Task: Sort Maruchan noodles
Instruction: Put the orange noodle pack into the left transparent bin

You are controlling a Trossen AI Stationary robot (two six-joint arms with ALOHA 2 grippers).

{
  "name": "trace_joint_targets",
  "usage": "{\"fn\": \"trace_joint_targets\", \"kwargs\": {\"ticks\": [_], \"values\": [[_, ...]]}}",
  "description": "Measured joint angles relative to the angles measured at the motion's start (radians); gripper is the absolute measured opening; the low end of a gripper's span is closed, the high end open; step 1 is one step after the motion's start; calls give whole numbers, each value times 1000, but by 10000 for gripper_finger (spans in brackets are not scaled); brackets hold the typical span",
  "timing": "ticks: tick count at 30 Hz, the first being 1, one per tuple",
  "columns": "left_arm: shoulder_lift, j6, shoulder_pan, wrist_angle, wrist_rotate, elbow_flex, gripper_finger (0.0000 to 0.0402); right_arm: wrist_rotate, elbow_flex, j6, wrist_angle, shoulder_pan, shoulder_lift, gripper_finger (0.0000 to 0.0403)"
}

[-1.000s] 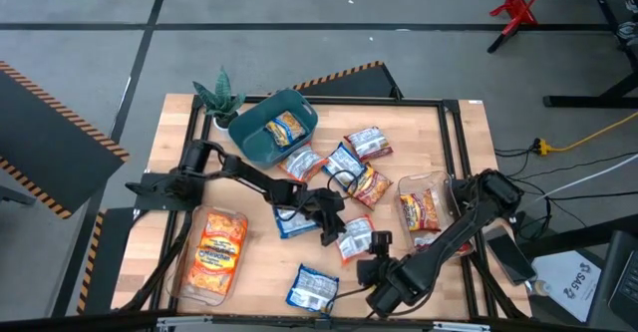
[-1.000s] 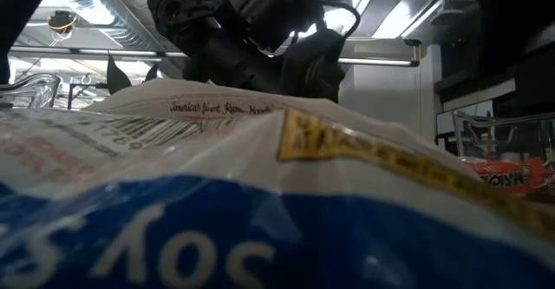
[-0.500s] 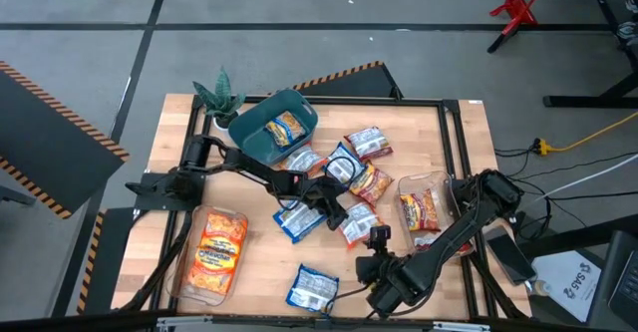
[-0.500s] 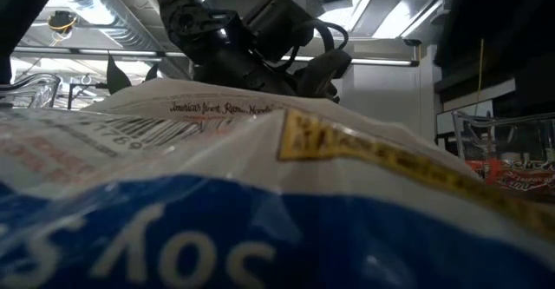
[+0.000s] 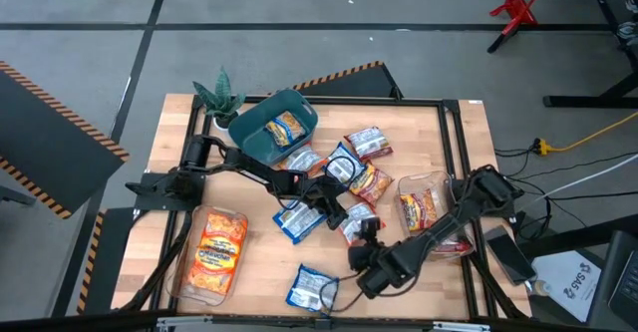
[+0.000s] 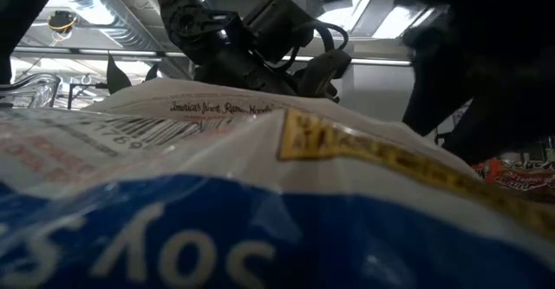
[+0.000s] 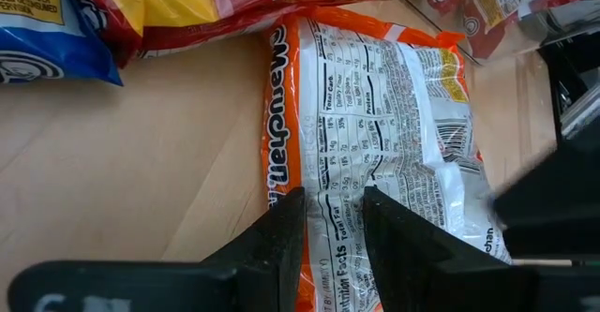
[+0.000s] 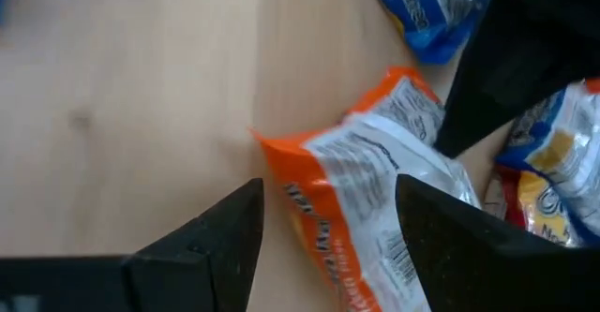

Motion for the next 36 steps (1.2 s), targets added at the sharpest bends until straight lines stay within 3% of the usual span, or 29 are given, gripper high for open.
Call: {"fn": "trace_joint_targets", "kwargs": {"ticks": [7,11,19,23,29,36], "values": [[0,3,0,-1,10,0,101,-33,-76,-33,95,-26,12,225],[0,6,3,-8,21,0,101,97,-104,-56,85,-24,24,225],[-2,7,6,-19,59,0,101,156,-93,-103,93,-47,81,218],[-3,2,5,-28,87,0,100,193,-65,-107,67,-38,84,162],[-44,-74,2,-61,192,-9,100,178,12,-104,-7,-26,87,25],[-248,-73,-4,-263,205,-19,100,225,120,-76,-112,-14,88,8]]}}
